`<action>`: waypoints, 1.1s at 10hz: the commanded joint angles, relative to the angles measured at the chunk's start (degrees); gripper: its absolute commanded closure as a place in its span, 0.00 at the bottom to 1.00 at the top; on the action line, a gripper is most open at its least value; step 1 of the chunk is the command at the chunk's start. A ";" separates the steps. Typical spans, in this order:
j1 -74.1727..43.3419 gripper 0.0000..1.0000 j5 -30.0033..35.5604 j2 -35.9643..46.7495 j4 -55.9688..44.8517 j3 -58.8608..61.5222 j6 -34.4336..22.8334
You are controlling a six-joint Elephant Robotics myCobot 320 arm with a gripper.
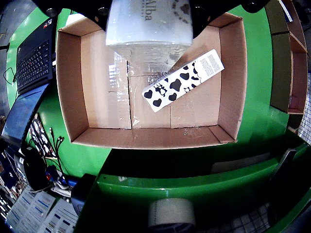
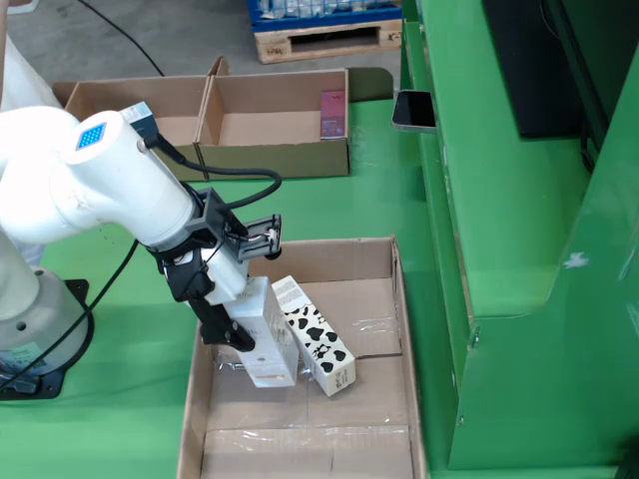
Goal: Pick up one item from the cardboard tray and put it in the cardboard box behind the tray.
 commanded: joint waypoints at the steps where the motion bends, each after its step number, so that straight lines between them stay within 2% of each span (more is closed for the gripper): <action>1: 0.85 1.00 -0.08 3.01 -2.62 6.70 0.55; 11: 7.05 1.00 -2.96 3.47 -20.58 34.53 3.58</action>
